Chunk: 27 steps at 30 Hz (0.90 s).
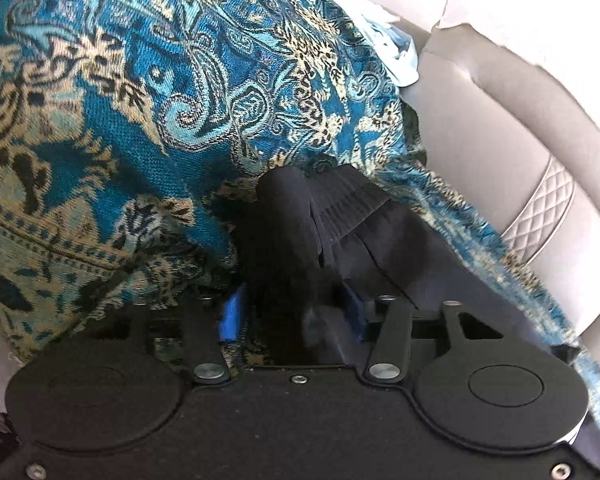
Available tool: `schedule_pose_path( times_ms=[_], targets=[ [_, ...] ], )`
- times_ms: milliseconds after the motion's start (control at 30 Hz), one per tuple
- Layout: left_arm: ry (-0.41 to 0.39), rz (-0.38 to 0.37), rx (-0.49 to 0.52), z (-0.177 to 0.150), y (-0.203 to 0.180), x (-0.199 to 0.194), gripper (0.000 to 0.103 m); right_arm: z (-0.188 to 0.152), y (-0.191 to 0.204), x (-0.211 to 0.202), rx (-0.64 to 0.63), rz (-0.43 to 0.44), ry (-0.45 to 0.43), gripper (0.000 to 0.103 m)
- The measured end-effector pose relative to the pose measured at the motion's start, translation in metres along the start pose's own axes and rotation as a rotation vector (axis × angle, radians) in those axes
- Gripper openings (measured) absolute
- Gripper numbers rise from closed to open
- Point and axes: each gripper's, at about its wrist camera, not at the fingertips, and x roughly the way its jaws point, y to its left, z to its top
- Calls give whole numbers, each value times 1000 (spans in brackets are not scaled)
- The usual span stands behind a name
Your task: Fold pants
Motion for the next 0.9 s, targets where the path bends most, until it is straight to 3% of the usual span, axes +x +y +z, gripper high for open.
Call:
schedule_pose_path(
  times_ms=[33, 100, 133, 233, 367, 433, 567, 667, 767, 900],
  targets=[
    [0, -17, -9, 0, 1, 1, 63, 0, 0, 0, -1, 2, 1, 93],
    [2, 2, 6, 1, -5, 2, 60, 0, 0, 0, -4, 4, 3, 93],
    [-1, 30, 21, 1, -9, 3, 47, 0, 0, 0, -4, 6, 4, 93],
    [-10, 58, 30, 0, -14, 1, 30, 2, -2, -1, -2, 17, 15, 93],
    [-56, 45, 47, 3, -28, -19, 15, 9, -12, -5, 21, 57, 48, 93],
    [-93, 22, 76, 4, -41, -33, 14, 12, -22, -10, 52, 99, 68, 93],
    [-98, -118, 74, 9, -77, -48, 12, 18, -53, -15, 129, 204, 156, 95],
    [-105, -185, 132, 2, -123, -55, 12, 21, -82, -20, 198, 192, 192, 95],
    [-112, -298, 259, -21, -185, -71, 12, 24, -121, -27, 294, 167, 226, 95],
    [-44, -451, 555, -87, -263, -98, 14, 13, -188, -44, 512, 203, 213, 95]
  ],
)
